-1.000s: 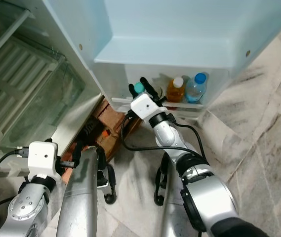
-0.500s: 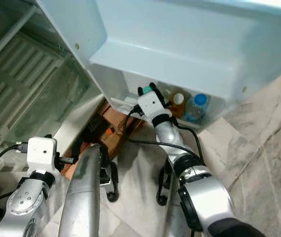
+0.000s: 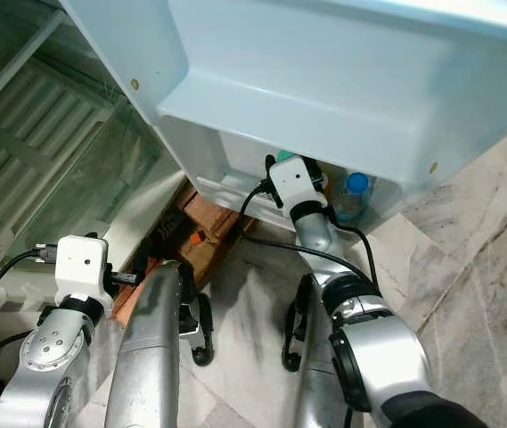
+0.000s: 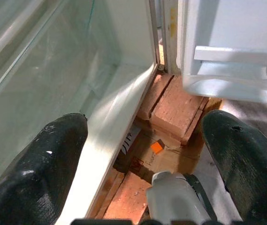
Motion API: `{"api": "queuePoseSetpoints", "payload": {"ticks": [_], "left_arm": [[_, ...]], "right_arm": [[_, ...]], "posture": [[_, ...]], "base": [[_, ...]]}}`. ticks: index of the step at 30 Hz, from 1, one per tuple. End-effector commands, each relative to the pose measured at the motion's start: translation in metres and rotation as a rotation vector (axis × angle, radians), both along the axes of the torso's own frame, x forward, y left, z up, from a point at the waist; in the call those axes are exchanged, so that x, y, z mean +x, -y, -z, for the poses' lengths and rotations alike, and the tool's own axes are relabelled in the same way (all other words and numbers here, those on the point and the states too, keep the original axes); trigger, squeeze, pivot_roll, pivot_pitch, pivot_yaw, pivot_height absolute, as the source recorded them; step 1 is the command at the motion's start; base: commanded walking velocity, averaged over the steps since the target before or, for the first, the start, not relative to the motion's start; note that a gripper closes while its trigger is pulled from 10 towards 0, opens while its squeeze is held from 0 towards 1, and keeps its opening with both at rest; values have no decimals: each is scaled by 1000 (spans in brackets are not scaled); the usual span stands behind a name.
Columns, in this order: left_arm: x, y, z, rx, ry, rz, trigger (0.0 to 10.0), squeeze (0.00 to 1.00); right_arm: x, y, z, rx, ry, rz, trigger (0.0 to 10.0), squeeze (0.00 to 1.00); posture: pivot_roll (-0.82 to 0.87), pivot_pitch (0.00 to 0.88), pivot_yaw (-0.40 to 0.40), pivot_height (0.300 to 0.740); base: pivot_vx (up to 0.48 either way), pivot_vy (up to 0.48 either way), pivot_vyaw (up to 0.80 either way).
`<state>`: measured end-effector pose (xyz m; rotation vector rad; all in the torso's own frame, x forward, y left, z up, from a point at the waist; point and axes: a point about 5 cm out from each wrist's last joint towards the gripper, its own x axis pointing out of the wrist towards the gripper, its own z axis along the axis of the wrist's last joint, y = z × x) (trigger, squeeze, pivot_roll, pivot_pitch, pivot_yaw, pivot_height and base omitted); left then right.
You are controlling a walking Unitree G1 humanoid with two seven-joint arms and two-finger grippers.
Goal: Restocking fridge
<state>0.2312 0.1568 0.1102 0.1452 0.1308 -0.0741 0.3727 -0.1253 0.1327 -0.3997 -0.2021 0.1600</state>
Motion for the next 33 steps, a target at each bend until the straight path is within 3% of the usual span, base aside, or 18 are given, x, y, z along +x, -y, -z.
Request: {"api": "queuePoseSetpoints", "payload": {"ticks": [1,6,13,14,15,16,21,25,27,31,33], "left_arm": [[-4,-4,11,15,-43,-23,10000,0],[5,-2,12,24,-45,-29,10000,0],[14,3,15,17,-37,-30,10000,0],[16,3,16,15,-34,-31,10000,0],[17,3,16,14,-33,-32,10000,0],[18,4,16,12,-31,-31,10000,0],[29,8,17,6,-18,-20,10000,0],[34,10,19,0,-3,-13,10000,0],[31,8,23,-9,-5,-29,10000,0],[28,6,27,-12,-9,-40,10000,0],[26,3,31,-13,-7,-44,10000,0]], "right_arm": [[0,-3,-1,39,-6,-18,10000,1000],[4,-12,-13,151,-44,-149,10000,1000],[6,-6,-13,145,-127,-228,10000,988],[6,-6,-14,138,-129,-255,10000,67],[5,-6,-14,133,-130,-273,10000,67],[5,-6,-15,132,-130,-284,10000,0],[3,-5,-22,72,-113,-352,10000,0],[-7,8,-24,121,-42,-325,10000,0],[-22,17,-14,163,-26,-301,10000,0],[-36,21,-8,203,-8,-273,10000,0],[-56,21,-5,189,41,-248,10000,0]], "posture": [[239,369,92,596],[218,331,77,596],[180,292,58,596],[162,277,53,596],[162,277,53,596],[148,265,50,596],[112,227,49,596],[82,184,44,596],[70,160,44,596],[58,145,51,596],[44,129,62,596]], "base": [[0,0,0],[0,0,0],[0,0,0],[0,0,0],[0,0,0],[0,0,0],[0,0,0],[0,0,0],[0,0,0],[0,0,0],[0,0,0]]}}
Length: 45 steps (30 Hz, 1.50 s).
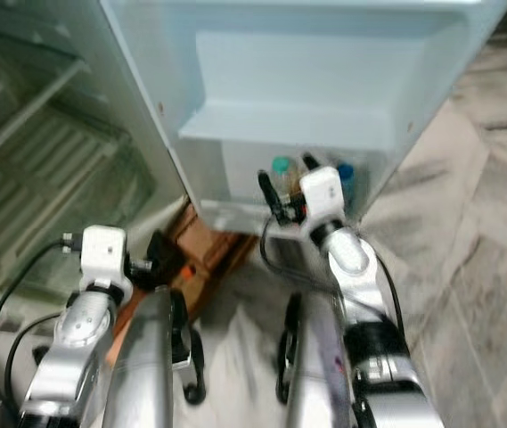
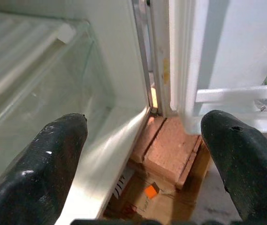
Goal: Restocking fridge
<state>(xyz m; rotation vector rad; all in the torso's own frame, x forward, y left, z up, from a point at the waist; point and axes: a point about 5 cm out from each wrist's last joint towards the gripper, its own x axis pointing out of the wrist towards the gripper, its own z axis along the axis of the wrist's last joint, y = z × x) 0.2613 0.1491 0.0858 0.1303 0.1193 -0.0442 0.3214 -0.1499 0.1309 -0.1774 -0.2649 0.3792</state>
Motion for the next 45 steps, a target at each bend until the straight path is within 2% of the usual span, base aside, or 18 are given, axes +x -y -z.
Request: {"api": "queuePoseSetpoints", "payload": {"ticks": [1,2,3,4,6,9,10,13,21,30,39,45], "left_arm": [[-4,-5,7,-1,-19,-15,10000,0],[-4,-5,7,-7,-12,-22,10000,0],[-4,-5,8,-18,-7,-28,10000,0],[-4,-5,8,-18,-7,-28,10000,0],[-2,-5,7,-23,-1,-22,10000,0],[2,-1,5,-35,17,-9,10000,0],[4,0,4,-42,26,-2,10000,0],[6,1,3,-43,31,-3,10000,0],[14,7,-1,-38,52,21,10000,0],[17,7,2,-39,51,23,10000,0],[16,10,4,-39,57,31,10000,0],[12,5,13,-36,17,-12,10000,0]], "right_arm": [[-11,-5,-4,-47,63,11,10000,0],[-18,-6,0,-70,66,25,10000,0],[-26,-6,10,-48,21,72,10000,0],[-26,-6,10,-48,21,72,10000,0],[-34,-9,17,10,-30,108,10000,0],[-44,-11,17,55,-34,122,10000,0],[-47,-10,14,100,-38,131,10000,0],[-48,-9,11,100,-32,154,10000,0],[-37,-4,10,71,-43,201,10000,0],[-33,4,14,28,-73,227,10000,0],[-35,5,15,29,-73,248,10000,0],[-44,6,26,-8,-119,241,10000,0]], "posture": [[42,127,63,596],[39,123,64,596],[35,114,67,596],[35,114,67,596],[28,101,70,596],[24,78,70,596],[22,74,68,596],[20,72,67,596],[28,70,67,631],[27,56,55,686],[32,53,54,740],[22,49,64,740]], "base": [[0,0,0],[0,0,0],[0,0,0],[0,0,0],[0,0,0],[0,0,0],[0,0,0],[0,0,0],[0,0,0],[0,0,0],[0,0,0],[0,0,0]]}}
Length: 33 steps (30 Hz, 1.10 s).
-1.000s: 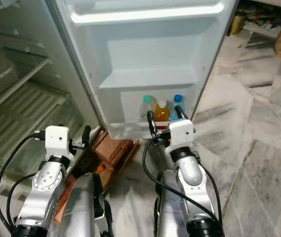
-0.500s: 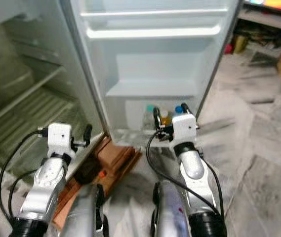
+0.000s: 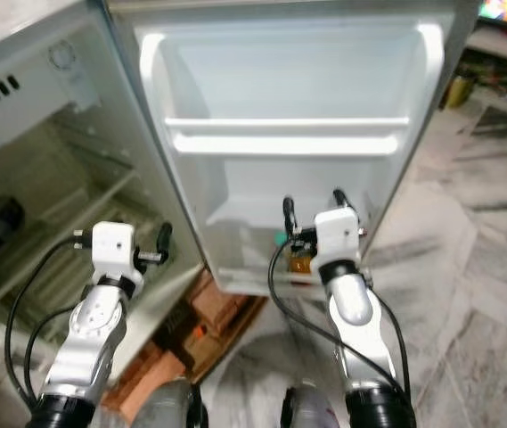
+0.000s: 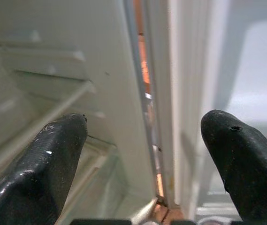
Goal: Restocking fridge
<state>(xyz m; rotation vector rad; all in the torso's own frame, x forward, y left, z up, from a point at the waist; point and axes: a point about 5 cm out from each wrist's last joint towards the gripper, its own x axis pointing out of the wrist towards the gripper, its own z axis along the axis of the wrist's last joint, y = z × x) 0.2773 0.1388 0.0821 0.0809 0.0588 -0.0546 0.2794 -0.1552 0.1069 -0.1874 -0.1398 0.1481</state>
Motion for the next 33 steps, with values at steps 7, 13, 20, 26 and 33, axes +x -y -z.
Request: {"api": "queuePoseSetpoints", "payload": {"ticks": [7,13,20,26,33], "left_arm": [[0,-1,8,38,-39,-25,10000,0],[0,0,9,56,-39,-6,10000,0],[4,6,6,60,-32,3,10000,0],[1,11,7,57,-32,11,10000,0],[0,10,9,56,-37,12,10000,0]], "right_arm": [[-7,5,20,18,-122,30,10000,0],[-6,-4,20,35,-124,6,10000,0],[-5,-9,18,41,-115,-21,10000,0],[1,-13,14,37,-103,-38,10000,0],[-4,-25,20,26,-142,-154,10000,0]], "posture": [[21,54,65,740],[16,61,68,740],[16,71,61,740],[19,76,57,740],[20,81,57,740]], "base": [[0,0,0],[0,-168,0],[0,-367,0],[0,-370,0],[0,-372,0]]}}
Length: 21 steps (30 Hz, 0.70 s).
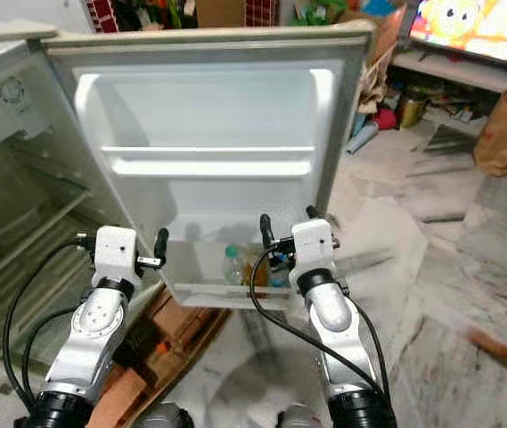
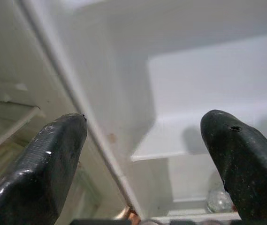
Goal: Restocking fridge
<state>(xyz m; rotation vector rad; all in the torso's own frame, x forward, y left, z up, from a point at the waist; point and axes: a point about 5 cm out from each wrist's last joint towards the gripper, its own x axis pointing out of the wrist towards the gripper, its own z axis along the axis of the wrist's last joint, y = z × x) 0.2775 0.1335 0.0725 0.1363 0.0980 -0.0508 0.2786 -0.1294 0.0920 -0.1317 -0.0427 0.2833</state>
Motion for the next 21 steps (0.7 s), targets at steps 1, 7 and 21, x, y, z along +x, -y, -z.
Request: {"api": "queuePoseSetpoints", "payload": {"ticks": [1,7,21], "left_arm": [[0,5,0,0,0,15,10000,0],[0,6,0,8,0,16,10000,0],[0,5,1,18,-4,19,10000,0]], "right_arm": [[-4,-2,6,-8,-33,-46,10000,0],[-7,-5,8,1,-37,-80,10000,0],[-7,-7,3,-7,1,-131,10000,0]], "posture": [[19,81,58,740],[18,83,59,740],[21,85,57,740]], "base": [[0,-368,0],[0,-353,0],[0,-296,594]]}}
